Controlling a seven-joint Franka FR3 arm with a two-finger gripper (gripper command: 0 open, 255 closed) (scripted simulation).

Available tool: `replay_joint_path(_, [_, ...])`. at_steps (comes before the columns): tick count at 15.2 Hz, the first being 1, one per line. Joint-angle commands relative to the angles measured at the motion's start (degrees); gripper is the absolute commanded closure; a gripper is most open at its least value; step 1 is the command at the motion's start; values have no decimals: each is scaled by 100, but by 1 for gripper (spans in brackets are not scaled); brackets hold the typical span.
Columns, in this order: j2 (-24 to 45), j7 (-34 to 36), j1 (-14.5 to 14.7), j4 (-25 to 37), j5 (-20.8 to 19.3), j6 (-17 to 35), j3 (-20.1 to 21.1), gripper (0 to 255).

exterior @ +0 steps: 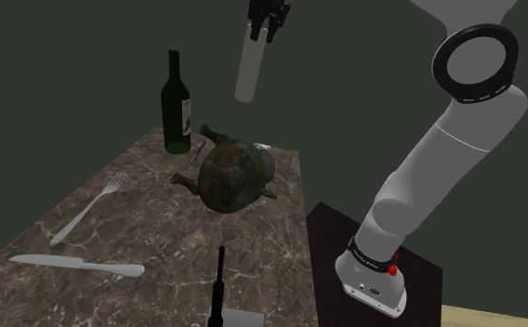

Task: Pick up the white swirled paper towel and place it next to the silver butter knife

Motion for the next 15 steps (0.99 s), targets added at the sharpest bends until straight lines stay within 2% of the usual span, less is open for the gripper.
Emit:
replay_joint_path(1, [125, 27, 8, 306, -12, -183, 16, 255])
replay_joint_path(8, [714, 84, 27, 1677, -70, -965, 52, 255])
replay_joint_path(13, [1364, 143, 77, 3049, -154, -1691, 99, 255])
replay_joint_path(15, [1107, 393, 219, 2440, -182, -1334, 219, 255])
